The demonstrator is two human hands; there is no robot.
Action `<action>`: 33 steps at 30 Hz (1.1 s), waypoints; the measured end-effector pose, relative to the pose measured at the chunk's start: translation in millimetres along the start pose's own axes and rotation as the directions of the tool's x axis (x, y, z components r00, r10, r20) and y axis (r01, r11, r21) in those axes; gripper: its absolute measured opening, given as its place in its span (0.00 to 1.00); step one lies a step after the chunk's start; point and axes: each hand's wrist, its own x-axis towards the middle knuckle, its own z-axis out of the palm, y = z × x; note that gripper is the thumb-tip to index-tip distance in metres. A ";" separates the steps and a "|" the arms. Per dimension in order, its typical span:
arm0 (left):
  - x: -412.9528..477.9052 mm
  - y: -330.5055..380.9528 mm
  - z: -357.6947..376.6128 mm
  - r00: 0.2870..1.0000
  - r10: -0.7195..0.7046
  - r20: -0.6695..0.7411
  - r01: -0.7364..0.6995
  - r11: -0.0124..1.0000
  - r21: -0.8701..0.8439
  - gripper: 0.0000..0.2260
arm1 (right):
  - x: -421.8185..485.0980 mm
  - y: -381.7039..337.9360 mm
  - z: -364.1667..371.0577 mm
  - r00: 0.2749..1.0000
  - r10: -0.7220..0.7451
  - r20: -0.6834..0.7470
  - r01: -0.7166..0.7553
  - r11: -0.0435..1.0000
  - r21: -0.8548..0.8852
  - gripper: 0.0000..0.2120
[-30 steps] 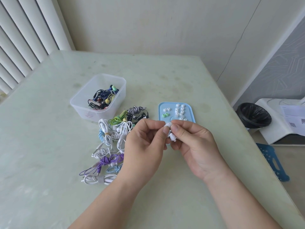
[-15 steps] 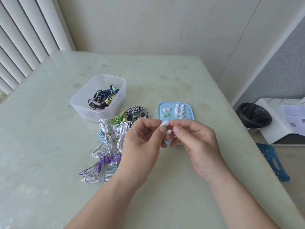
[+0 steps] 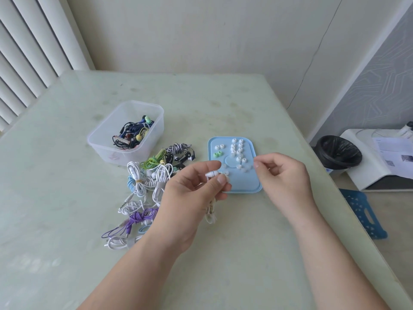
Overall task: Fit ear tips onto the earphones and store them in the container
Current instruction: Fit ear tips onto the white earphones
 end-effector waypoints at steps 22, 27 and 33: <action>2.2 13.3 -9.1 0.995 -0.047 -0.092 0.033 0.988 -0.150 0.08 | -4.9 5.7 24.6 0.933 -0.331 0.138 0.357 0.896 -0.265 0.07; 4.9 14.6 -12.1 0.990 -0.075 -0.118 0.053 0.982 -0.182 0.08 | -5.9 4.2 37.4 0.922 -0.332 0.197 0.379 0.878 -0.293 0.07; 0.4 12.8 -7.0 0.993 0.011 -0.118 -0.012 1.000 -0.010 0.07 | -21.7 -33.9 38.5 0.957 -0.232 0.173 0.197 0.961 0.196 0.04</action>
